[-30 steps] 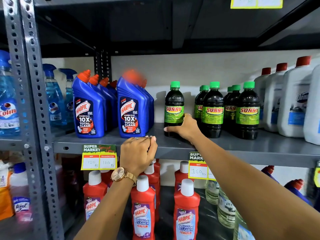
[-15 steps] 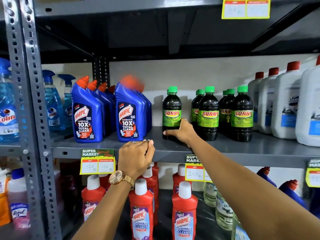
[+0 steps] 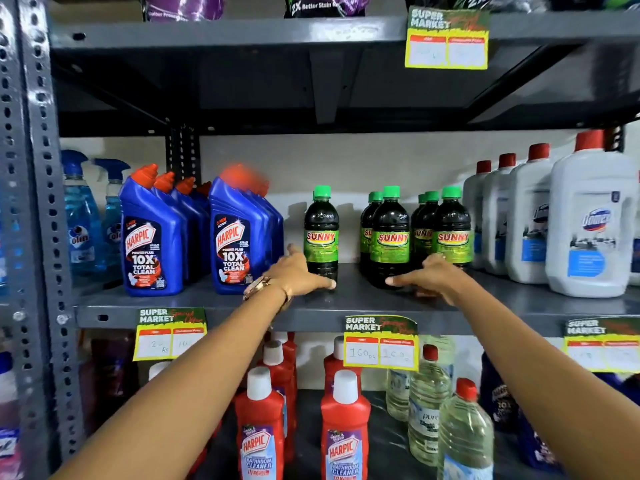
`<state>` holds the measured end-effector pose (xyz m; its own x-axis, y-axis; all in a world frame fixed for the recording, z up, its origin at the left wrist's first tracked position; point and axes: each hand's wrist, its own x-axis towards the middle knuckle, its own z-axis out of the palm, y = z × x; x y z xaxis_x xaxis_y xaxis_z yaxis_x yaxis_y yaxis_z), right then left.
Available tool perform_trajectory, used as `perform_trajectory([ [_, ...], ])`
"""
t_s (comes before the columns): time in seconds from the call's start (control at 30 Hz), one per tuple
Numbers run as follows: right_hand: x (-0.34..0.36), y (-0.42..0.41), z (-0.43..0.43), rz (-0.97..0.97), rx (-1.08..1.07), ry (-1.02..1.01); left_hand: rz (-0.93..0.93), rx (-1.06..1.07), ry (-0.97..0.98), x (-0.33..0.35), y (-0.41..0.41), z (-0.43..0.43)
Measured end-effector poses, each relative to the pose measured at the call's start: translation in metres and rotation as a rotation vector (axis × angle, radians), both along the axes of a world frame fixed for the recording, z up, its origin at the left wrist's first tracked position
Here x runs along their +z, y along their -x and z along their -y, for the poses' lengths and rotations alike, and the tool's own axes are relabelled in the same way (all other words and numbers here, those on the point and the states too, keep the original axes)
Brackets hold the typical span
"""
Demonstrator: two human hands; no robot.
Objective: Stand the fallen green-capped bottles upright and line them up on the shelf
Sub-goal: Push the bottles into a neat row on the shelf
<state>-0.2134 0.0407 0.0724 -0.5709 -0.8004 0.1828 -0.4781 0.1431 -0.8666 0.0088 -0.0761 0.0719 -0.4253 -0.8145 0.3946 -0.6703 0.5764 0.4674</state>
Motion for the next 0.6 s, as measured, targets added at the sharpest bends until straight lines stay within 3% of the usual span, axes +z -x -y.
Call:
perform_trajectory([
  [0.07, -0.005, -0.004, 0.01, 0.034, 0.018, 0.041, -0.145, -0.051, -0.18, 0.002, 0.013, 0.014],
  [0.17, -0.009, -0.006, 0.027, -0.022, 0.022, 0.074, -0.119, -0.064, -0.267, -0.007, 0.024, 0.03],
  [0.6, -0.016, -0.002, 0.043, -0.195, 0.023, 0.091, -0.101, -0.045, -0.172, -0.019, 0.026, 0.039],
])
